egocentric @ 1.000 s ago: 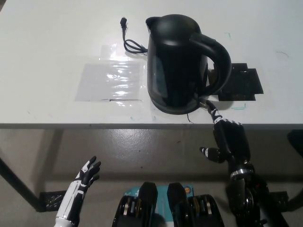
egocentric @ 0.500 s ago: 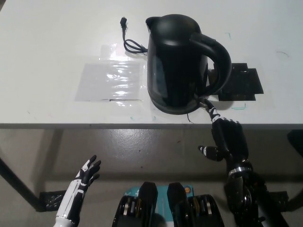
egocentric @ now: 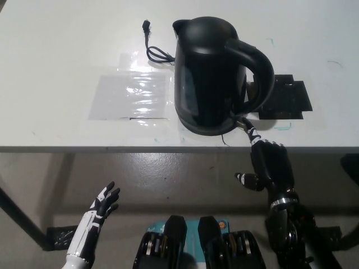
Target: A kettle is kept at the center of the table close to the robot and the robot uses its right index finger to press downwards on the transparent start boiling button
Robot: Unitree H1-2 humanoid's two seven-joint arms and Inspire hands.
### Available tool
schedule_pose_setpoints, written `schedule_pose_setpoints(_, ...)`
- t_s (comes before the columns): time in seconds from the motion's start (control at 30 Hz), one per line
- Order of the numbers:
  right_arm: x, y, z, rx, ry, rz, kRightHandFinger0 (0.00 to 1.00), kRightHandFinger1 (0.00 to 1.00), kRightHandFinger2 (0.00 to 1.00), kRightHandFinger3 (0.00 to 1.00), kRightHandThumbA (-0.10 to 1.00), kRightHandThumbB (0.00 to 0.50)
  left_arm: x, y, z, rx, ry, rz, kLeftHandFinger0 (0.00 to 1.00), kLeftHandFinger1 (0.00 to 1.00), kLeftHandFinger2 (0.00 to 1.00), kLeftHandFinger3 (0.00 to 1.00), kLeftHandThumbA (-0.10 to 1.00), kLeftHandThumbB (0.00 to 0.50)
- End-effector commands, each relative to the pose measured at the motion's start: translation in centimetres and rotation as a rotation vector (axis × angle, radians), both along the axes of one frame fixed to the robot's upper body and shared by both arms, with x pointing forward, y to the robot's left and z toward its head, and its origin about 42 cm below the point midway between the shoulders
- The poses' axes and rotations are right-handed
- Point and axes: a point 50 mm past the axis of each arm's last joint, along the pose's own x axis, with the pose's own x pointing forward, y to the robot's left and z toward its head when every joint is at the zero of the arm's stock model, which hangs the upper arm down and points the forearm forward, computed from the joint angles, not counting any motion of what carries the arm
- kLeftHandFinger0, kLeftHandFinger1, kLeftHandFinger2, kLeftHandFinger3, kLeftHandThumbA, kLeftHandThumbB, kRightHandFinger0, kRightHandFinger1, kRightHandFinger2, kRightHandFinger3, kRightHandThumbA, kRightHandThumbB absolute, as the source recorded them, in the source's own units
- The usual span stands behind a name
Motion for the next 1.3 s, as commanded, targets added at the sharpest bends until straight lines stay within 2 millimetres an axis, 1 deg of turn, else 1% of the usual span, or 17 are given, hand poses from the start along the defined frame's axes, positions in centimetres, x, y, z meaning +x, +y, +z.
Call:
schedule_pose_setpoints(0.0, 1.2, 0.1, 1.7, -0.001, -0.068, -0.008, 0.0, 0.0, 0.03, 1.0, 1.0, 0.113, 0.6, 0.0, 1.1, 0.007, -0.064, -0.017, 1.0, 1.0, 1.0, 1.0, 1.0, 0.244)
schedule_pose_setpoints(0.13, 1.3, 0.1, 1.6, -0.009, -0.063, -0.011, 0.0, 0.0, 0.04, 1.0, 1.0, 0.112, 0.6, 0.1, 1.1, 0.001, -0.063, -0.016, 1.0, 1.0, 1.0, 1.0, 1.0, 0.24)
schedule_pose_setpoints(0.2, 1.4, 0.1, 1.5, -0.005, -0.063, -0.01, 0.0, 0.0, 0.02, 1.0, 1.0, 0.11, 0.6, 0.1, 1.1, -0.007, -0.068, -0.017, 1.0, 1.0, 1.0, 1.0, 1.0, 0.228)
schedule_pose_setpoints(0.27, 1.4, 0.2, 1.5, -0.003, -0.063, -0.008, 0.0, 0.0, 0.03, 1.0, 1.0, 0.109, 0.6, 0.1, 1.1, -0.007, -0.069, -0.016, 1.0, 1.0, 1.0, 1.0, 1.0, 0.233)
schedule_pose_setpoints(0.47, 1.4, 0.4, 1.2, -0.005, -0.055, -0.008, 0.0, 0.0, 0.02, 1.0, 1.0, 0.123, 0.5, 0.1, 1.2, -0.002, -0.06, -0.019, 1.0, 1.0, 1.0, 1.0, 1.0, 0.251)
schedule_pose_setpoints(0.57, 1.5, 0.5, 1.1, -0.01, -0.046, -0.011, 0.0, 0.0, 0.03, 1.0, 1.0, 0.131, 0.6, 0.1, 1.1, 0.007, -0.067, -0.013, 1.0, 1.0, 1.0, 1.0, 1.0, 0.23)
schedule_pose_setpoints(0.6, 1.4, 0.5, 1.1, -0.01, -0.042, -0.011, 0.0, 0.0, 0.04, 1.0, 1.0, 0.13, 0.6, 0.2, 1.0, 0.007, -0.067, -0.016, 1.0, 1.0, 1.0, 1.0, 1.0, 0.213)
schedule_pose_setpoints(0.67, 1.5, 0.5, 1.0, -0.013, -0.041, -0.012, 0.0, 0.0, 0.05, 1.0, 1.0, 0.126, 0.5, 0.2, 1.1, 0.004, -0.063, -0.018, 1.0, 1.0, 1.0, 1.0, 1.0, 0.227)
schedule_pose_setpoints(0.7, 1.5, 0.5, 1.0, -0.015, -0.044, -0.009, 0.0, 0.0, 0.03, 1.0, 1.0, 0.126, 0.5, 0.2, 1.1, 0.001, -0.062, -0.018, 1.0, 1.0, 1.0, 1.0, 1.0, 0.232)
schedule_pose_setpoints(0.8, 1.4, 0.4, 0.9, -0.015, -0.038, -0.014, 0.0, 0.0, 0.0, 1.0, 1.0, 0.126, 0.5, 0.1, 1.3, 0.001, -0.064, -0.02, 1.0, 1.0, 1.0, 1.0, 1.0, 0.226)
schedule_pose_setpoints(0.87, 1.4, 0.4, 0.9, -0.017, -0.034, -0.013, 0.0, 0.0, 0.01, 1.0, 1.0, 0.126, 0.4, 0.1, 1.4, -0.001, -0.063, -0.02, 1.0, 1.0, 1.0, 1.0, 1.0, 0.228)
schedule_pose_setpoints(0.9, 0.9, 0.2, 0.5, -0.018, -0.024, -0.015, 0.0, 0.0, 0.04, 1.0, 1.0, 0.122, 0.1, 0.0, 1.0, -0.003, -0.059, -0.026, 1.0, 1.0, 1.0, 1.0, 1.0, 0.222)
schedule_pose_setpoints(0.93, 0.9, 0.2, 0.5, -0.026, -0.028, -0.018, 0.0, 0.0, 0.03, 1.0, 1.0, 0.124, 0.1, 0.0, 0.9, -0.004, -0.058, -0.025, 1.0, 1.0, 1.0, 1.0, 1.0, 0.216)
schedule_pose_setpoints(1.03, 0.9, 0.2, 0.5, -0.016, -0.023, -0.019, 0.0, 0.0, 0.0, 1.0, 1.0, 0.124, 0.0, -0.1, 0.9, 0.005, -0.054, -0.021, 1.0, 1.0, 1.0, 1.0, 1.0, 0.231)
schedule_pose_setpoints(1.17, 1.0, 0.2, 0.1, -0.024, -0.019, -0.021, 0.0, 0.0, 0.01, 1.0, 1.0, 0.126, 0.0, -0.1, 0.9, -0.002, -0.048, -0.02, 1.0, 1.0, 1.0, 1.0, 1.0, 0.228)
schedule_pose_setpoints(1.23, 1.1, 0.2, 0.0, -0.011, 0.001, -0.022, 0.0, 0.0, 0.0, 1.0, 1.0, 0.129, 0.1, -0.1, 1.0, 0.005, -0.047, -0.021, 1.0, 1.0, 1.0, 1.0, 1.0, 0.245)
schedule_pose_setpoints(1.27, 1.1, 0.3, -0.1, -0.012, 0.006, -0.02, 0.0, 0.0, 0.0, 1.0, 1.0, 0.127, 0.0, 0.0, 0.9, 0.004, -0.05, -0.019, 1.0, 1.0, 1.0, 1.0, 1.0, 0.237)
